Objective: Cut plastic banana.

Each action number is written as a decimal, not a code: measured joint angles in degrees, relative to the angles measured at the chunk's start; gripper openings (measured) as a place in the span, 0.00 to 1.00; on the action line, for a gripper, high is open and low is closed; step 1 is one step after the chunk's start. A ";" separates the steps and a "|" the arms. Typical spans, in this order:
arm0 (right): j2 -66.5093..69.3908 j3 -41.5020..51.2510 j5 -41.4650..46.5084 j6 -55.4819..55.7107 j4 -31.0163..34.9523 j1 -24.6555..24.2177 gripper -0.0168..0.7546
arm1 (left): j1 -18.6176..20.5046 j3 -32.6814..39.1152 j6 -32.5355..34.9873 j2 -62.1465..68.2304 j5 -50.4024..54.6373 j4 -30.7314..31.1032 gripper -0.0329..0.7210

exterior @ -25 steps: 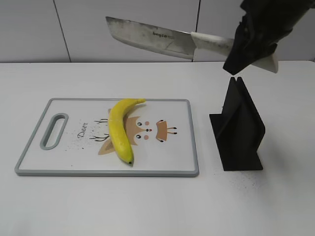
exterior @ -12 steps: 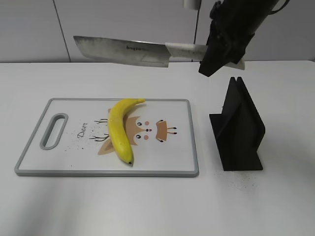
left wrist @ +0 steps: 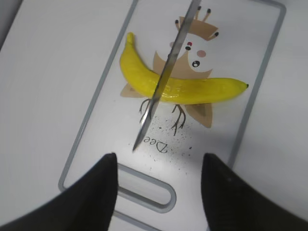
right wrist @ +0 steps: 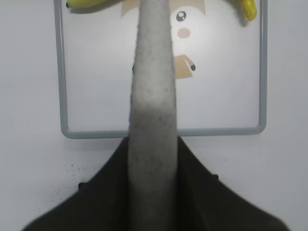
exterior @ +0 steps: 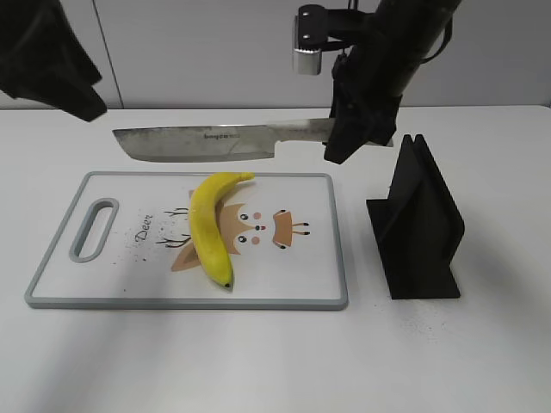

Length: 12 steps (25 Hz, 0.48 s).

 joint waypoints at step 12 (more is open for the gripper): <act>3.11 -3.13 -1.04 -6.92 4.11 1.08 0.26 | -3.71 -0.41 4.53 8.65 -4.14 4.03 0.73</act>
